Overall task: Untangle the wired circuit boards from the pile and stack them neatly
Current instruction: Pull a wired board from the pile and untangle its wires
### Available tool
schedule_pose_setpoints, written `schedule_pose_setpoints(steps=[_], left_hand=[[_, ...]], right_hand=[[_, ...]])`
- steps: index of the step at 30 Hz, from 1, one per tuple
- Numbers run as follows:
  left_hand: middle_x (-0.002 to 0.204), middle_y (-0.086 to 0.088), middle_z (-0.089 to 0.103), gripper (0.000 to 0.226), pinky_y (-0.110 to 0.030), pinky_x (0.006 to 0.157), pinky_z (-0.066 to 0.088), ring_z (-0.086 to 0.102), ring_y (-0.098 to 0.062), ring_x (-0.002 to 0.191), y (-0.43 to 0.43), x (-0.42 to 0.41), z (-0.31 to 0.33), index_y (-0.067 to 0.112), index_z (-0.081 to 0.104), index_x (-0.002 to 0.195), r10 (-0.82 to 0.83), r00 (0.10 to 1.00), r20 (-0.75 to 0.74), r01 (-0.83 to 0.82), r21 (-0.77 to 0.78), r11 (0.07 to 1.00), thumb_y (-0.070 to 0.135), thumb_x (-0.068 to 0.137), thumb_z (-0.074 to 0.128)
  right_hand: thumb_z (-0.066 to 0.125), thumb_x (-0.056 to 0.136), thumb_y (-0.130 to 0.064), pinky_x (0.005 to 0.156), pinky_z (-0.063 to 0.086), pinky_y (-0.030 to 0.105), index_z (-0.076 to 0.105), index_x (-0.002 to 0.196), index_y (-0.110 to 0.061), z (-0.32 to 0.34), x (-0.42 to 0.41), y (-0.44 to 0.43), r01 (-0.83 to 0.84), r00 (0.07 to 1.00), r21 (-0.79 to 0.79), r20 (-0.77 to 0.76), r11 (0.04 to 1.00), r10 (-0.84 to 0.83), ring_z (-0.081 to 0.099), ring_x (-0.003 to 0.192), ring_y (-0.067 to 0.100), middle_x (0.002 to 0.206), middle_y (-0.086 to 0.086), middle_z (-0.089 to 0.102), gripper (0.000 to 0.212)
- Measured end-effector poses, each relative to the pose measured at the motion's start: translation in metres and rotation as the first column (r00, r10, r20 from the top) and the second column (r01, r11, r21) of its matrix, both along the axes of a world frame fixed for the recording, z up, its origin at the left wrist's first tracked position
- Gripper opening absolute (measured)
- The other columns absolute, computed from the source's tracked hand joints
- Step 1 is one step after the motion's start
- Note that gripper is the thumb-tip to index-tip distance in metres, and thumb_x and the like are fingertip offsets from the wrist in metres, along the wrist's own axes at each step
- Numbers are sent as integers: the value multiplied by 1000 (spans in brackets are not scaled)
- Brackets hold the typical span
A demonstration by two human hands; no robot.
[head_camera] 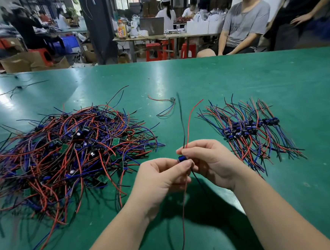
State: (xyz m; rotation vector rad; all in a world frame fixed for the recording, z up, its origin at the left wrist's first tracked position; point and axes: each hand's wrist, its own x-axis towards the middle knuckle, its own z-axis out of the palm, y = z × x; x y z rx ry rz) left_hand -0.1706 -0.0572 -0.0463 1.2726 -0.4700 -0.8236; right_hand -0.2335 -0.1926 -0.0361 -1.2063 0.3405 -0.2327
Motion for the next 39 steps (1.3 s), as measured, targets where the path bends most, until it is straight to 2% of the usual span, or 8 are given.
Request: schedule_pose_setpoints(steps=[6, 13, 23, 27, 30, 34, 36, 39], left_hand=[[57, -8, 64, 19, -22, 47, 51, 61, -14, 46, 2, 3, -1, 8, 62, 61, -42, 996, -73, 51, 127, 991, 14, 59, 80], [58, -8, 64, 27, -22, 47, 51, 64, -17, 50, 4, -1, -2, 14, 61, 53, -238, 968, -74, 250, 250, 935, 5, 71, 78], [59, -11, 63, 30, -21, 46, 50, 62, -16, 46, 10, 7, -2, 15, 60, 49, -303, 950, -81, 313, 288, 905, 6, 70, 79], [56, -8, 63, 28, -17, 43, 46, 59, -15, 44, 15, 12, 2, 16, 60, 49, -329, 942, -65, 334, 261, 906, 11, 58, 87], [57, -7, 62, 22, -19, 44, 48, 56, -12, 43, 6, 14, 1, 14, 62, 51, -77, 994, -77, 88, 153, 984, 23, 55, 82], [59, -5, 66, 17, -20, 46, 51, 60, -10, 45, -2, 16, -9, 5, 66, 72, 199, 979, -49, -194, 92, 977, 19, 69, 77], [63, -6, 69, 23, -21, 47, 52, 61, -11, 48, -2, 16, -14, 3, 69, 78, 253, 967, 2, -253, 46, 966, 21, 67, 76], [68, -1, 73, 13, -20, 56, 54, 65, -9, 58, -4, 19, -19, 5, 73, 89, 288, 934, 212, -299, 22, 954, 10, 77, 73]], right_hand=[[76, 56, -16, 43, 39, 14, 71, 59, -11, -4, 2, -3, 114, 991, -57, -67, 992, -118, 50, 44, 7, 56, 2, 62, 8], [67, 78, 2, 40, 46, 11, 58, 73, -4, 2, -2, -35, 450, 893, 243, -133, 859, -430, 60, 42, 6, 52, 4, 63, 12], [70, 80, -5, 42, 48, 10, 61, 75, -4, -6, 0, -49, 527, 835, 425, -101, 736, -540, 64, 48, 5, 54, 3, 65, 11], [61, 91, -9, 42, 47, 12, 54, 74, -4, -5, -2, -57, 628, 705, 520, -67, 579, -706, 63, 46, 6, 57, 5, 62, 19], [63, 90, -12, 35, 38, 15, 51, 72, -10, -4, -4, -50, 701, 699, 292, -94, 651, -709, 54, 37, 7, 58, 1, 52, 22], [69, 85, -16, 39, 43, 19, 61, 75, -15, -2, 2, -12, 336, 941, -159, 30, 928, -336, 60, 46, 15, 57, -3, 62, 12], [73, 81, -15, 44, 50, 24, 69, 77, -16, -4, 4, 4, 204, 978, -363, 33, 909, -207, 65, 53, 17, 65, -2, 68, 6], [79, 75, -15, 55, 56, 31, 73, 80, -21, -14, 8, 19, 239, 966, -546, 54, 803, -251, 70, 64, 22, 72, 3, 73, 10]])
